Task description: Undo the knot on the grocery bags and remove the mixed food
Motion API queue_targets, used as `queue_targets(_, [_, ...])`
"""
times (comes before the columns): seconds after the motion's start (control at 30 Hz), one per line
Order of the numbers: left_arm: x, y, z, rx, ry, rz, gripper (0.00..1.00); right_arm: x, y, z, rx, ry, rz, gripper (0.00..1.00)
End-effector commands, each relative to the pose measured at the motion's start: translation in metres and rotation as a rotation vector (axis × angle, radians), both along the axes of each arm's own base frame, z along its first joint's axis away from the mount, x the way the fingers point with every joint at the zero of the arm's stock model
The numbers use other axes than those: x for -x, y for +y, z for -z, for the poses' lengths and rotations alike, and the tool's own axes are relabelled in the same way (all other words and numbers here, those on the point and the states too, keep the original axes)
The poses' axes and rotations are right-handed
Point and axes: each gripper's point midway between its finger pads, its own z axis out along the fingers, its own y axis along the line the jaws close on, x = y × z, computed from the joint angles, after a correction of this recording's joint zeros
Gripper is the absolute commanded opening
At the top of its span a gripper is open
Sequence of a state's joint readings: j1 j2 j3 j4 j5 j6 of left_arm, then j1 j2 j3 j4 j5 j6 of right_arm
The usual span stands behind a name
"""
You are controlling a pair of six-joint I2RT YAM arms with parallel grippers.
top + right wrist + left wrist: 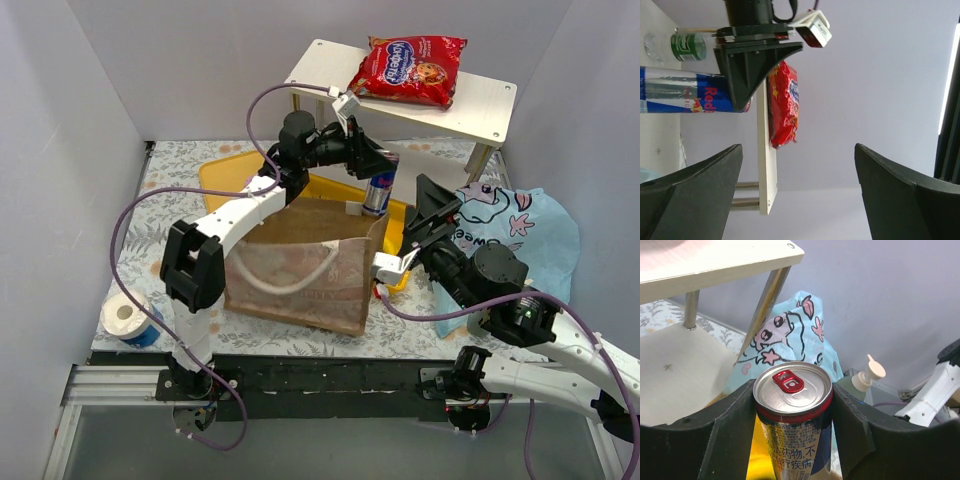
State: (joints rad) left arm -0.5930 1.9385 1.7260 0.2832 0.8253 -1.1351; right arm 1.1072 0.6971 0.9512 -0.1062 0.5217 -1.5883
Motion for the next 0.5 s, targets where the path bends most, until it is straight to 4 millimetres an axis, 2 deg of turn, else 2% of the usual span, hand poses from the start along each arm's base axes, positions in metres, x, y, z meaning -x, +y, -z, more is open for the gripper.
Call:
queue_targets(0.0, [0.005, -0.009, -0.072, 0.197, -0.083, 0.015, 0.0, -0.006, -0.04, -0.035, -0.218, -0.031, 0.124, 0.99])
queue_targets(0.13, [0.018, -0.008, -0.09, 0.204, -0.094, 0.059, 0.0, -0.008, -0.045, -0.039, -0.235, -0.04, 0.143, 0.99])
queue_targets(0.23, [0.029, 0.007, -0.11, 0.199, -0.145, 0.025, 0.0, -0.011, -0.05, -0.046, -0.259, -0.062, 0.161, 0.98])
queue_targets(0.27, [0.029, 0.01, -0.097, 0.167, -0.114, 0.009, 0.0, -0.011, -0.05, -0.047, -0.264, -0.067, 0.162, 0.98])
queue_targets(0.3, [0.041, 0.02, -0.112, 0.174, -0.157, 0.002, 0.0, -0.012, -0.052, -0.049, -0.272, -0.076, 0.17, 0.98])
queue_targets(0.33, [0.045, 0.025, -0.11, 0.163, -0.161, -0.008, 0.0, -0.013, -0.052, -0.049, -0.267, -0.078, 0.169, 0.98])
queue_targets(0.37, [0.043, 0.028, -0.09, 0.126, -0.114, -0.035, 0.0, -0.014, -0.051, -0.048, -0.266, -0.079, 0.171, 0.98])
queue_targets(0.4, [0.048, 0.033, -0.093, 0.122, -0.127, -0.044, 0.0, -0.014, -0.053, -0.049, -0.273, -0.086, 0.174, 0.98])
queue_targets(0.43, [0.057, 0.041, -0.104, 0.128, -0.15, -0.053, 0.0, -0.014, -0.052, -0.049, -0.272, -0.087, 0.173, 0.98])
queue_targets(0.47, [0.059, 0.045, -0.095, 0.089, -0.112, -0.066, 0.0, -0.015, -0.052, -0.048, -0.267, -0.089, 0.177, 0.98])
